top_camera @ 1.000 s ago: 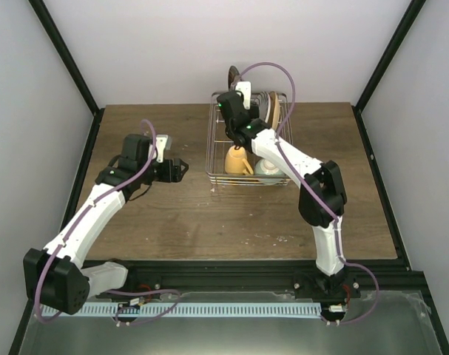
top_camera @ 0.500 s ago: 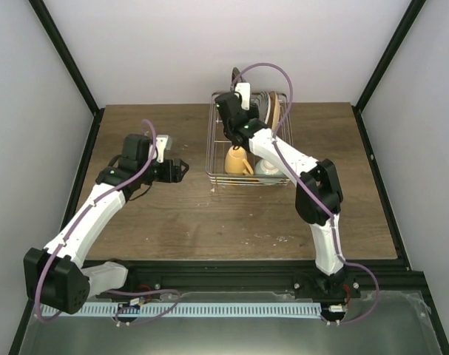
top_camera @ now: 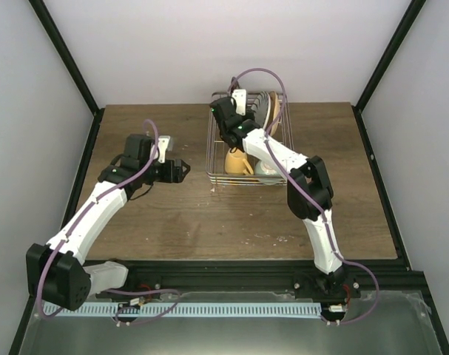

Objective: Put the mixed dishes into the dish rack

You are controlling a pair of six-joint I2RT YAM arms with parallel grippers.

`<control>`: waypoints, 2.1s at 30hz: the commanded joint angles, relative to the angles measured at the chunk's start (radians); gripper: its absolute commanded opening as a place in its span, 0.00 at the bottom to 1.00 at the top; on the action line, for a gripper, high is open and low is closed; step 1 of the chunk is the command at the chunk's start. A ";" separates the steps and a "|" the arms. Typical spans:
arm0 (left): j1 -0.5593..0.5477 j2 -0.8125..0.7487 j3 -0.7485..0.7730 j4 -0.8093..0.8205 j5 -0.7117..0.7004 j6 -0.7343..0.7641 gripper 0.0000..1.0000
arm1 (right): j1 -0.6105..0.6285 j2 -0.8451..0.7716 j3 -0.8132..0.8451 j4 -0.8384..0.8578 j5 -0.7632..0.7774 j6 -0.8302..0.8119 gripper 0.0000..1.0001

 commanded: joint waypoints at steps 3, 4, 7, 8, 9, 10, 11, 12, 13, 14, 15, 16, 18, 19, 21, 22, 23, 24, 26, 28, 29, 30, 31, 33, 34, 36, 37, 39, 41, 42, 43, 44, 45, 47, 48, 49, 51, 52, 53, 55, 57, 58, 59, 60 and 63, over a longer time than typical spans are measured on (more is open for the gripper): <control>0.004 0.012 0.002 -0.004 0.014 0.005 0.78 | 0.021 -0.033 0.077 -0.070 0.012 0.140 0.01; 0.004 0.013 0.002 -0.004 0.013 0.004 0.78 | 0.025 -0.037 0.071 -0.092 -0.003 0.161 0.01; 0.004 0.015 0.004 -0.006 0.013 0.008 0.78 | 0.042 -0.045 0.032 -0.133 -0.027 0.203 0.01; 0.004 0.015 0.004 -0.006 0.011 0.007 0.78 | 0.048 -0.048 0.018 -0.144 -0.033 0.212 0.01; 0.003 0.015 0.003 -0.006 0.013 0.008 0.78 | 0.054 -0.048 0.007 -0.159 -0.038 0.224 0.01; 0.003 0.015 0.003 -0.006 0.014 0.007 0.78 | 0.058 -0.048 -0.002 -0.170 -0.044 0.233 0.01; 0.003 0.015 0.003 -0.006 0.014 0.008 0.78 | 0.064 -0.048 -0.008 -0.182 -0.048 0.242 0.01; 0.003 0.015 0.002 -0.006 0.016 0.007 0.78 | 0.069 -0.047 -0.013 -0.193 -0.050 0.250 0.01; 0.004 0.016 0.003 -0.007 0.017 0.008 0.78 | 0.073 -0.047 -0.016 -0.199 -0.057 0.252 0.01; 0.004 0.017 0.001 -0.006 0.017 0.008 0.78 | 0.076 -0.046 -0.020 -0.207 -0.065 0.255 0.01; 0.004 0.017 0.001 -0.007 0.020 0.008 0.78 | 0.080 -0.046 -0.020 -0.217 -0.071 0.263 0.01; 0.003 0.017 0.002 -0.007 0.020 0.007 0.78 | 0.081 -0.044 -0.022 -0.226 -0.078 0.269 0.01; 0.003 0.015 0.000 -0.006 0.021 0.008 0.78 | 0.083 -0.044 -0.024 -0.244 -0.088 0.281 0.01; 0.003 0.015 -0.001 -0.006 0.021 0.008 0.78 | 0.084 -0.044 -0.024 -0.249 -0.088 0.285 0.02; 0.004 0.014 -0.002 -0.006 0.024 0.007 0.78 | 0.085 -0.045 -0.026 -0.260 -0.083 0.289 0.07; 0.003 0.014 -0.003 -0.006 0.025 0.007 0.78 | 0.085 -0.048 -0.026 -0.261 -0.082 0.288 0.11; 0.003 0.014 -0.003 -0.004 0.026 0.008 0.78 | 0.085 -0.050 -0.026 -0.264 -0.083 0.288 0.16; 0.004 0.014 -0.005 -0.004 0.026 0.008 0.78 | 0.085 -0.054 -0.027 -0.269 -0.086 0.289 0.20; 0.004 0.014 -0.006 -0.002 0.027 0.008 0.78 | 0.087 -0.064 -0.029 -0.277 -0.087 0.291 0.29; 0.004 0.015 -0.005 -0.001 0.027 0.010 0.78 | 0.088 -0.076 -0.034 -0.282 -0.086 0.291 0.32; 0.003 0.015 -0.005 -0.001 0.026 0.010 0.78 | 0.088 -0.079 -0.035 -0.287 -0.084 0.294 0.33; 0.003 0.017 -0.005 0.000 0.027 0.010 0.78 | 0.088 -0.085 -0.036 -0.291 -0.084 0.295 0.34; 0.004 0.017 -0.005 0.000 0.028 0.010 0.78 | 0.088 -0.091 -0.036 -0.294 -0.082 0.297 0.37; 0.003 0.018 -0.005 0.000 0.027 0.010 0.78 | 0.089 -0.103 -0.034 -0.304 -0.079 0.300 0.40; 0.003 0.019 -0.004 0.000 0.025 0.009 0.78 | 0.089 -0.110 -0.031 -0.307 -0.074 0.299 0.41; 0.003 0.018 -0.001 -0.001 0.018 0.008 0.78 | 0.089 -0.132 -0.024 -0.315 -0.061 0.295 0.41; 0.003 0.019 0.002 -0.002 0.014 0.009 0.78 | 0.089 -0.143 -0.020 -0.321 -0.053 0.289 0.41; 0.004 0.021 0.015 -0.003 0.005 0.010 0.78 | 0.089 -0.172 -0.003 -0.336 -0.029 0.267 0.45; 0.004 0.025 0.038 -0.002 -0.010 0.010 0.78 | 0.090 -0.217 -0.005 -0.328 0.000 0.225 0.49; 0.004 0.028 0.054 -0.002 -0.022 0.008 0.78 | 0.089 -0.244 -0.019 -0.309 0.015 0.200 0.51; 0.004 0.034 0.073 -0.001 -0.035 0.006 0.78 | 0.088 -0.285 -0.056 -0.269 0.026 0.165 0.55; 0.004 0.038 0.091 -0.001 -0.052 0.004 0.78 | 0.086 -0.331 -0.108 -0.194 0.021 0.105 0.60; 0.003 0.045 0.114 -0.003 -0.071 -0.002 0.78 | 0.083 -0.398 -0.171 -0.109 0.004 0.039 0.66; 0.003 0.060 0.168 -0.011 -0.123 -0.014 0.78 | 0.067 -0.498 -0.285 0.056 -0.040 -0.047 0.83; 0.004 0.067 0.191 -0.014 -0.143 -0.012 0.78 | 0.049 -0.542 -0.323 0.098 -0.079 -0.063 0.95; 0.004 0.075 0.215 -0.020 -0.161 -0.007 0.78 | 0.025 -0.574 -0.343 0.109 -0.124 -0.050 1.00; 0.004 0.091 0.260 -0.030 -0.206 0.000 0.79 | -0.036 -0.619 -0.355 0.072 -0.183 -0.010 1.00; 0.004 0.100 0.278 -0.039 -0.236 0.003 0.79 | -0.067 -0.635 -0.362 0.054 -0.206 -0.003 1.00; 0.004 0.107 0.295 -0.042 -0.257 0.005 0.79 | -0.098 -0.648 -0.378 0.045 -0.223 -0.003 1.00; 0.004 0.118 0.315 -0.037 -0.299 -0.003 0.79 | -0.163 -0.667 -0.418 0.026 -0.267 0.008 1.00; 0.004 0.124 0.329 -0.024 -0.340 -0.020 0.80 | -0.248 -0.685 -0.472 0.017 -0.363 0.045 1.00; 0.004 0.128 0.334 -0.012 -0.351 -0.025 0.80 | -0.294 -0.691 -0.503 0.014 -0.432 0.073 1.00; 0.004 0.131 0.338 -0.001 -0.358 -0.025 0.80 | -0.343 -0.694 -0.534 0.015 -0.494 0.105 1.00; 0.004 0.134 0.341 0.013 -0.363 -0.028 0.81 | -0.377 -0.694 -0.562 0.016 -0.540 0.133 1.00; 0.004 0.144 0.340 0.055 -0.386 -0.039 0.83 | -0.410 -0.689 -0.643 0.053 -0.570 0.138 1.00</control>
